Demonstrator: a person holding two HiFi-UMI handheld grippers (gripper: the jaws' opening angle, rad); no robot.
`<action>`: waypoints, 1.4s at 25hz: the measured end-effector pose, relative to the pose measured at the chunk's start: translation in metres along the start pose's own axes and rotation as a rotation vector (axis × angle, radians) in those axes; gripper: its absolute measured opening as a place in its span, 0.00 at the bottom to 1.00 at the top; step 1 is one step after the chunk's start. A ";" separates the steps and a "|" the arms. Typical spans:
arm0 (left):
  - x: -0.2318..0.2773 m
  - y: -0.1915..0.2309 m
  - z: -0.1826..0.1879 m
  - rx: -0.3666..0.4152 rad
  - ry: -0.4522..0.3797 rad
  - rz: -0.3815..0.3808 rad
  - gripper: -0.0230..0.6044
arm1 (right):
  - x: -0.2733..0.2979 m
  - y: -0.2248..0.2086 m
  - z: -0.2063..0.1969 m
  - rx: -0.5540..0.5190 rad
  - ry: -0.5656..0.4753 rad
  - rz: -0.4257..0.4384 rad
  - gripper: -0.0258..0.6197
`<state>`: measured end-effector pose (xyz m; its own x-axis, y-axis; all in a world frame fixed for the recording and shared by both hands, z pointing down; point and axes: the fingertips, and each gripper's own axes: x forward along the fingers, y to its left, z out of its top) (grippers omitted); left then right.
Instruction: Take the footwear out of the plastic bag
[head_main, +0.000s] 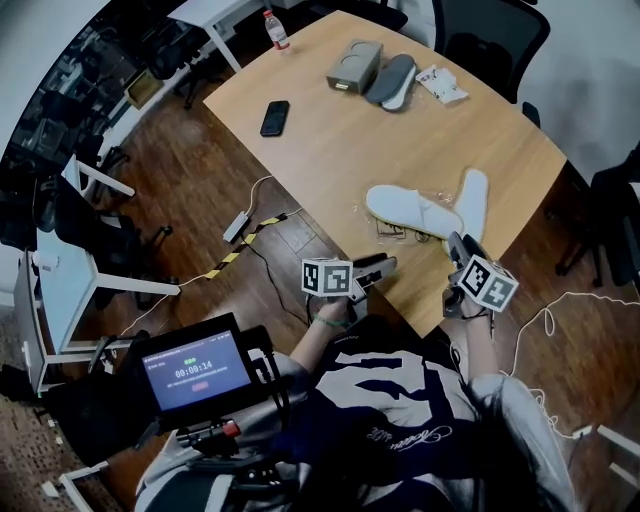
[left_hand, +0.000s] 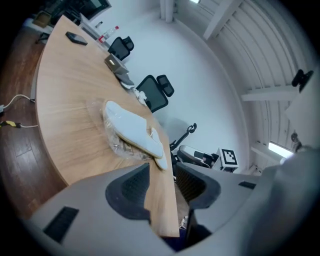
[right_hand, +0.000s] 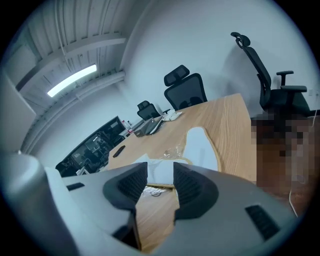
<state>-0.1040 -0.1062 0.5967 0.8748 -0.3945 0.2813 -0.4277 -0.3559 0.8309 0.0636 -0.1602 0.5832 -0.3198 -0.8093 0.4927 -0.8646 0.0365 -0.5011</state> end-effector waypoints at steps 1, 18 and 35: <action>-0.001 -0.005 0.002 0.026 -0.016 -0.005 0.28 | -0.007 0.010 -0.002 0.000 -0.014 0.020 0.28; -0.041 -0.098 0.009 0.336 -0.340 0.073 0.04 | -0.101 0.113 -0.026 -0.125 -0.048 0.282 0.09; -0.022 -0.202 -0.132 0.293 -0.543 0.244 0.04 | -0.248 0.057 -0.072 -0.277 0.041 0.485 0.09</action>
<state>-0.0066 0.0860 0.4855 0.5387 -0.8367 0.0988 -0.7101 -0.3877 0.5877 0.0652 0.0847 0.4841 -0.7163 -0.6382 0.2823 -0.6823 0.5559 -0.4748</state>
